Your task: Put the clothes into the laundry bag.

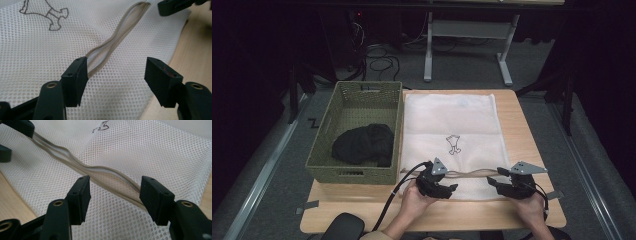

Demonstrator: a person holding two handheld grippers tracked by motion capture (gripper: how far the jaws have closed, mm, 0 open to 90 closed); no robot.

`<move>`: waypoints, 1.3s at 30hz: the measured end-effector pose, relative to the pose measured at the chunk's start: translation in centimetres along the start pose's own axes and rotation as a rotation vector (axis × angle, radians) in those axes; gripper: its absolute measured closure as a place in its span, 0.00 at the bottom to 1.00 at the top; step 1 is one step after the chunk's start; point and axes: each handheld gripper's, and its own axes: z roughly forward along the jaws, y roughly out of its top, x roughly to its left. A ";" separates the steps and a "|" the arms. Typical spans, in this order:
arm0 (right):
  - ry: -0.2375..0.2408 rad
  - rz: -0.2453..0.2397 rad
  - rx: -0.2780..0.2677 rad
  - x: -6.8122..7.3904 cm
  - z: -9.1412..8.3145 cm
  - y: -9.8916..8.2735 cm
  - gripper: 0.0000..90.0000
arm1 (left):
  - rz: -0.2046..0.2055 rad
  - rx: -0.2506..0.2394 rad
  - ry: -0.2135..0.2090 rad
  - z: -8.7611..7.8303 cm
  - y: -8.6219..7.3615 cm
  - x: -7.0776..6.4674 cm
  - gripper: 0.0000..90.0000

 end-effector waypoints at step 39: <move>0.026 0.016 -0.057 0.1 0.1 0.3 0.45 | 0.052 0.002 0.059 2.4 -2.4 -0.1 0.40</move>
